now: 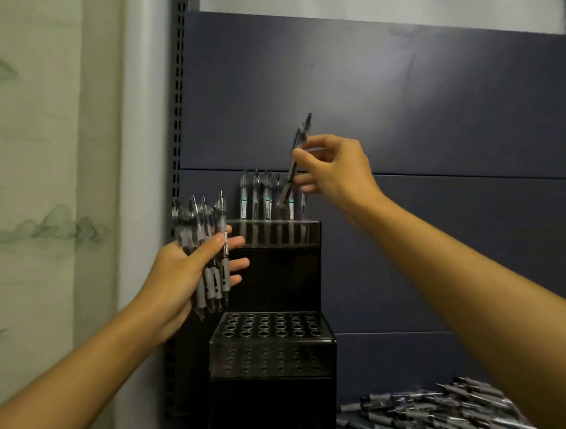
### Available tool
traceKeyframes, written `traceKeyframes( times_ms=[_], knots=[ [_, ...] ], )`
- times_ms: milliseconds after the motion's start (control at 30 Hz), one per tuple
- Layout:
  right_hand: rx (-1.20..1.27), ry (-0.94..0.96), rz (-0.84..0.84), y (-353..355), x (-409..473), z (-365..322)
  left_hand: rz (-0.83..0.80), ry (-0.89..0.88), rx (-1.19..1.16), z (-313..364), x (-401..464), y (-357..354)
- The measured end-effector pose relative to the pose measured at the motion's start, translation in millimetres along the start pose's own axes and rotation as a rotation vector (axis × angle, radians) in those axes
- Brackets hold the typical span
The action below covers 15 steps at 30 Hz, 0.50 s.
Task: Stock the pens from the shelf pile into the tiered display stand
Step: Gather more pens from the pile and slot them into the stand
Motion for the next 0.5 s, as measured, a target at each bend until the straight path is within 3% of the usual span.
traceKeyframes(
  times_ms=[133,500],
  knots=[
    [-0.001,-0.004,0.058,12,23,7,-0.018,-0.027,0.050,7,5,-12],
    [-0.097,0.013,-0.038,-15,44,44,0.012,-0.099,0.128,14,4,-24]
  ],
)
Point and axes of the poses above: each hand's wrist, its own x-axis towards the middle knuckle, its own y-axis out of the back of the hand, z = x × y, the point moved 10 cm from there along x, towards the middle knuckle, and after that the axes turned 1 degree about -y, right-handed, at the moved point
